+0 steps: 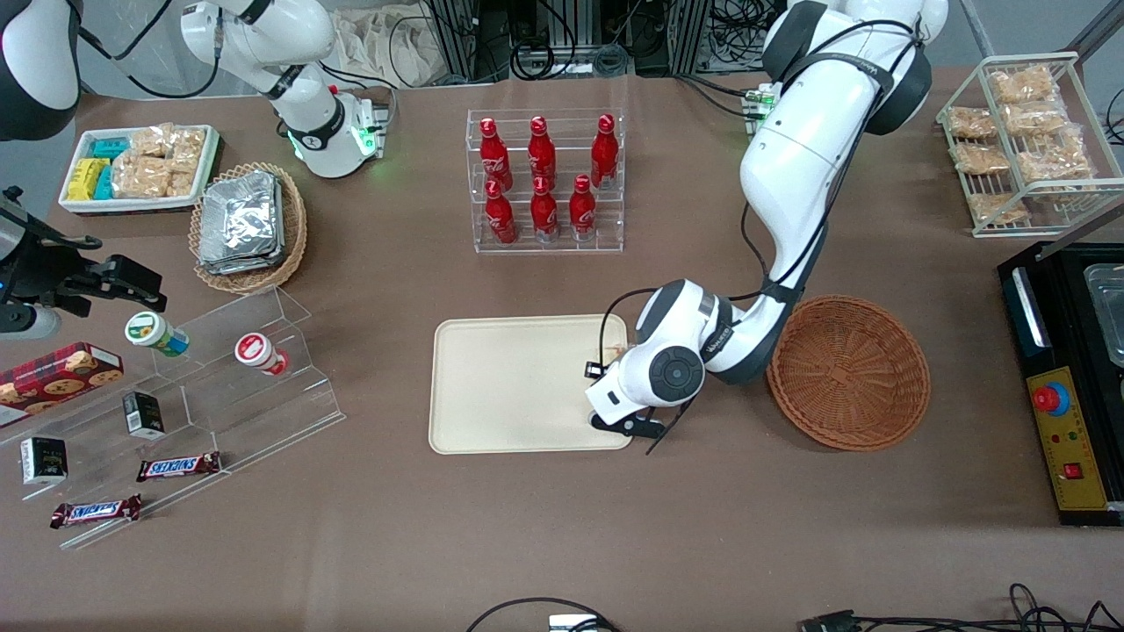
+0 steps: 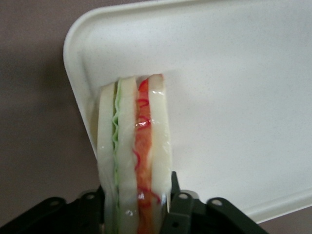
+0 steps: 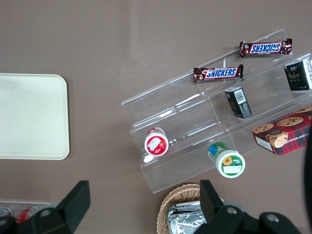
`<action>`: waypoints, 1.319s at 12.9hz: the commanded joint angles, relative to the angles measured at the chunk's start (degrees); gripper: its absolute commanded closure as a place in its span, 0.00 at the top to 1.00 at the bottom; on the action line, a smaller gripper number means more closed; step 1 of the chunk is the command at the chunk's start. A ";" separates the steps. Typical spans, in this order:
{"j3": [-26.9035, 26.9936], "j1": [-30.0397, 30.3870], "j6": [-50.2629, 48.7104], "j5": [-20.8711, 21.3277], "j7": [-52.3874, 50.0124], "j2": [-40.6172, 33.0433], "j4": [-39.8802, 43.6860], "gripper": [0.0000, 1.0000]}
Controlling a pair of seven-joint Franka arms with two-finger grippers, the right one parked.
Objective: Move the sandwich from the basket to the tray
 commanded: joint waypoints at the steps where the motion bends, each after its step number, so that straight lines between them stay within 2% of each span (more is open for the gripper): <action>1: 0.35 -0.32 0.17 -0.33 -0.59 -1.19 1.30 1.00; 3: 0.61 0.55 -0.79 -0.59 -0.77 -5.04 1.13 1.00; 5: 0.62 3.88 -5.25 -0.59 -0.69 -9.96 0.69 1.00; 9: 0.79 15.47 -21.06 0.98 4.38 -21.64 0.69 1.00; 12: 0.70 22.69 -31.96 7.30 13.18 -29.47 0.78 1.00; 14: 0.79 25.77 -37.51 9.25 14.60 -33.96 0.43 1.00; 17: 0.70 26.05 -38.68 13.11 14.61 -40.90 -5.43 1.00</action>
